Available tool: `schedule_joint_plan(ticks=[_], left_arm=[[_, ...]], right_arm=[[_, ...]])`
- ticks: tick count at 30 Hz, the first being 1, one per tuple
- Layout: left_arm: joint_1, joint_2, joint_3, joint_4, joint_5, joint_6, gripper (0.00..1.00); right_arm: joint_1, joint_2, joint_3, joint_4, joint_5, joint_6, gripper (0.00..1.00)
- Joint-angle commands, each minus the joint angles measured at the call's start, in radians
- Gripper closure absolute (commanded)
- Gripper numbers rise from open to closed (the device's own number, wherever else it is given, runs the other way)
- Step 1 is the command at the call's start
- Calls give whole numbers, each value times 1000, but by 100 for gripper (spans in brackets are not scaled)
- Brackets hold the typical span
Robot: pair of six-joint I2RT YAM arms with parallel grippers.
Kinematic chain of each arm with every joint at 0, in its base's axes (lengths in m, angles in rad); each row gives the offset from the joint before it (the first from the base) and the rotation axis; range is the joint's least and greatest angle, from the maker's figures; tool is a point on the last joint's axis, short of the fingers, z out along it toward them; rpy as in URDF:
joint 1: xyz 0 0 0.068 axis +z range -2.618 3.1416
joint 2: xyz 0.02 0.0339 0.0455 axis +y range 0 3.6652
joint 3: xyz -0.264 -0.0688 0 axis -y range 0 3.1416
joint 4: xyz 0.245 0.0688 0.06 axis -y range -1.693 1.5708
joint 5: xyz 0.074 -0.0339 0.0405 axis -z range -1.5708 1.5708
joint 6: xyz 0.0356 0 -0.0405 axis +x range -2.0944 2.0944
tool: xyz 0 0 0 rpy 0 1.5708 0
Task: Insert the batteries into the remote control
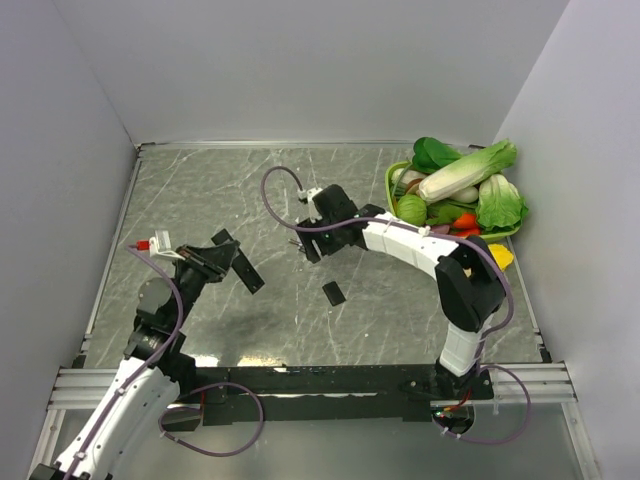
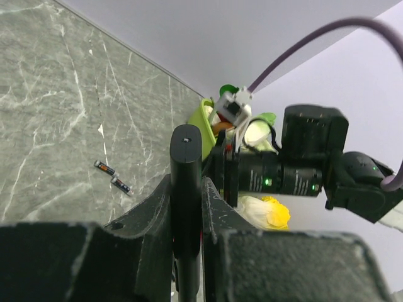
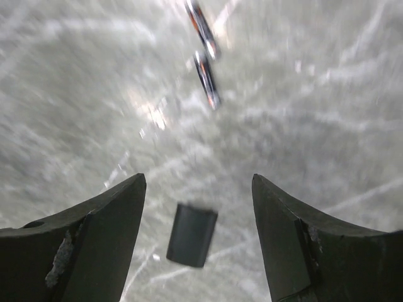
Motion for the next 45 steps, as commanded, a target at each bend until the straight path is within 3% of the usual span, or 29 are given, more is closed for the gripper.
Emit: schedule_joint_plan(ticks=[1, 16, 21, 45], left_arm=[[3, -40, 50, -44, 6, 5, 99], [3, -114, 86, -164, -12, 10, 99], [3, -114, 87, -165, -11, 14, 99], [3, -85, 96, -148, 8, 24, 99]], right_arm=[[-9, 62, 69, 66, -92, -64, 25], [-11, 240, 213, 27, -54, -111, 55], [-6, 271, 239, 9, -35, -121, 61], [52, 343, 249, -29, 58, -167, 66]])
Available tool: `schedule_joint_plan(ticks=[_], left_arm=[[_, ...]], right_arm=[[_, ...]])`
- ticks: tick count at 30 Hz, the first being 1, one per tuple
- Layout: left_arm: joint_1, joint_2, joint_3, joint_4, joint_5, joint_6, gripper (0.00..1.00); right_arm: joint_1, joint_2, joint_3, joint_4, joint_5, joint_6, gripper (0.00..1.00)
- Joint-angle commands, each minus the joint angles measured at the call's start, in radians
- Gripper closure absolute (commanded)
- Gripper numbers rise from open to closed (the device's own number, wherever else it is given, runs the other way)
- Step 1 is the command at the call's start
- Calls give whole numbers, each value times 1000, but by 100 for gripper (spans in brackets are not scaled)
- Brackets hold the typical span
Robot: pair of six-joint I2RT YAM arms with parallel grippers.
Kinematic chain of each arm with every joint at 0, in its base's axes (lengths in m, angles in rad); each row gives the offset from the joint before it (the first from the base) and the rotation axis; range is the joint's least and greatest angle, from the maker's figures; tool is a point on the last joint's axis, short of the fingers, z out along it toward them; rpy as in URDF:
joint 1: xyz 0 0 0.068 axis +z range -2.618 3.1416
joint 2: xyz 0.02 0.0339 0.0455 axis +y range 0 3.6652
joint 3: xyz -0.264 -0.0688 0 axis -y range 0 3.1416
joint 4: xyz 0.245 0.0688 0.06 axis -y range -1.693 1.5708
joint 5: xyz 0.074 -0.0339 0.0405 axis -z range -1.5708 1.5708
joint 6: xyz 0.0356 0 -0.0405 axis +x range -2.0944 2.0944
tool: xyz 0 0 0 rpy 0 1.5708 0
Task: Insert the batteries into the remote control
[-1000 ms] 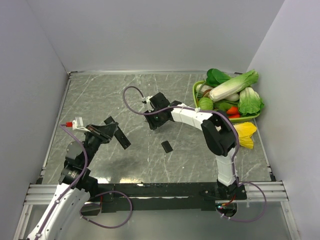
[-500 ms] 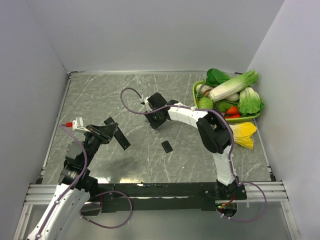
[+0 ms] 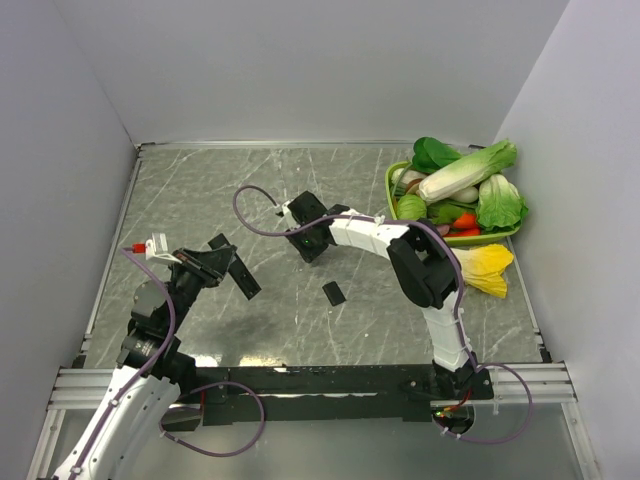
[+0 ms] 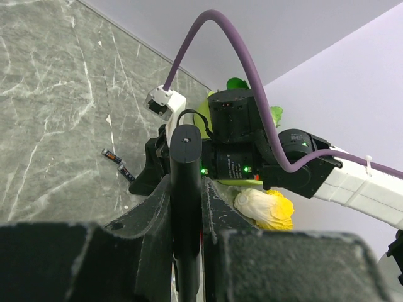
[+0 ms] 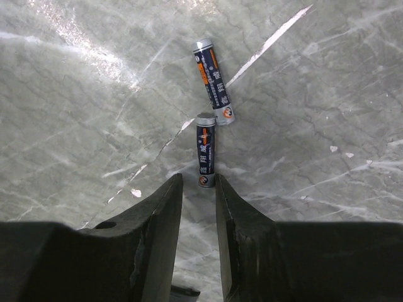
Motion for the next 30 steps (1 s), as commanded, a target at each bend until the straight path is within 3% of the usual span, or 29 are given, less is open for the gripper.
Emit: schedule_joint_plan(ticks=[1, 9, 16, 21, 30], left_arm=[[3, 5, 46, 36, 15, 13, 99], [3, -2, 47, 25, 7, 16, 99], [3, -5, 23, 53, 10, 0, 99], [3, 14, -10, 123, 47, -21, 99], [3, 139, -71, 365, 113, -70, 99]], right_arm=[[15, 28, 25, 2, 29, -10, 66], [16, 34, 21, 18, 44, 24, 72], [36, -28, -30, 25, 10, 27, 93], [49, -143, -136, 59, -20, 65, 99], [52, -438, -278, 41, -68, 201, 100]])
